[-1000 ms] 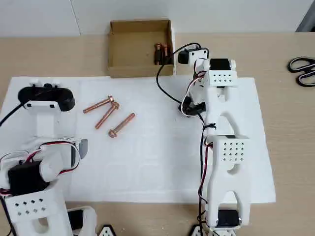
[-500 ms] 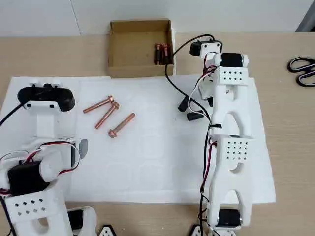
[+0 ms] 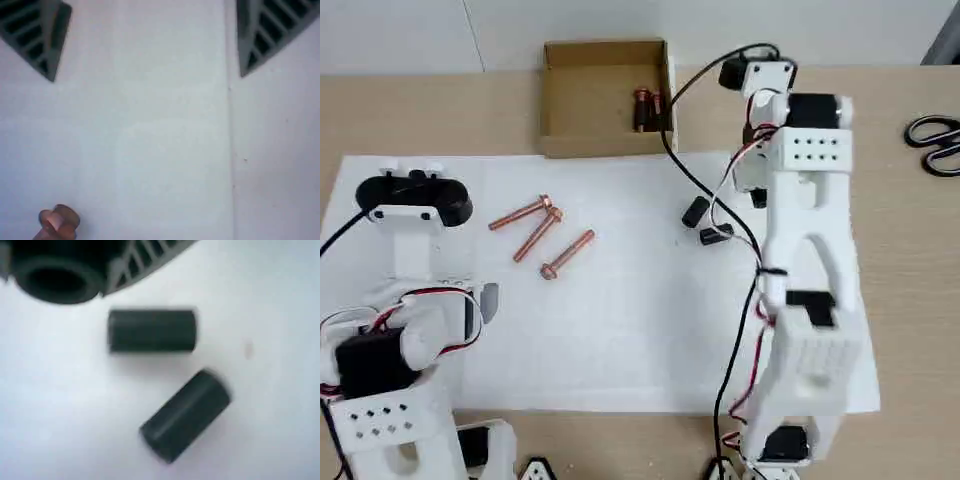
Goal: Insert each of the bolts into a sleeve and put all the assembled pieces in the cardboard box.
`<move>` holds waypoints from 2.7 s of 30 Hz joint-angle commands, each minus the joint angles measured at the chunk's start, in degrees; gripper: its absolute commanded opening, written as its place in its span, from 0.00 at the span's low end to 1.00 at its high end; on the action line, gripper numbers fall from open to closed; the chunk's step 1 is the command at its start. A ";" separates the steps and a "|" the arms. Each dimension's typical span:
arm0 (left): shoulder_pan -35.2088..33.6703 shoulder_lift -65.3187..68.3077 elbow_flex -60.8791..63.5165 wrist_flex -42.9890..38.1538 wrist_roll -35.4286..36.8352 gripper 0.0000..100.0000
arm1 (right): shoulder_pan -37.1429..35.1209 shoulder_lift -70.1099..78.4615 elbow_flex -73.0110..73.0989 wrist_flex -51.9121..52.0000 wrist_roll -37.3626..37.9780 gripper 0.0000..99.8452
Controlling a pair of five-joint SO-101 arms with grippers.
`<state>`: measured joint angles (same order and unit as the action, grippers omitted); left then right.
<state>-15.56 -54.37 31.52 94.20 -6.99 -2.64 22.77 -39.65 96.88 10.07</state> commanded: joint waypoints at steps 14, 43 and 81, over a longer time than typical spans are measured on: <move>0.09 -0.70 -0.13 -0.53 -0.35 0.22 | -7.78 -35.38 49.41 -11.47 -2.11 0.01; 0.18 -0.70 -0.04 -0.62 -0.35 0.22 | -11.47 -18.51 53.45 -25.54 -2.37 0.16; -0.09 -0.70 -0.04 -0.62 -0.44 0.22 | -11.47 -2.24 41.67 -21.85 1.05 0.11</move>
<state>-15.56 -54.37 31.69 94.20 -6.99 -13.71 19.52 5.10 75.43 9.54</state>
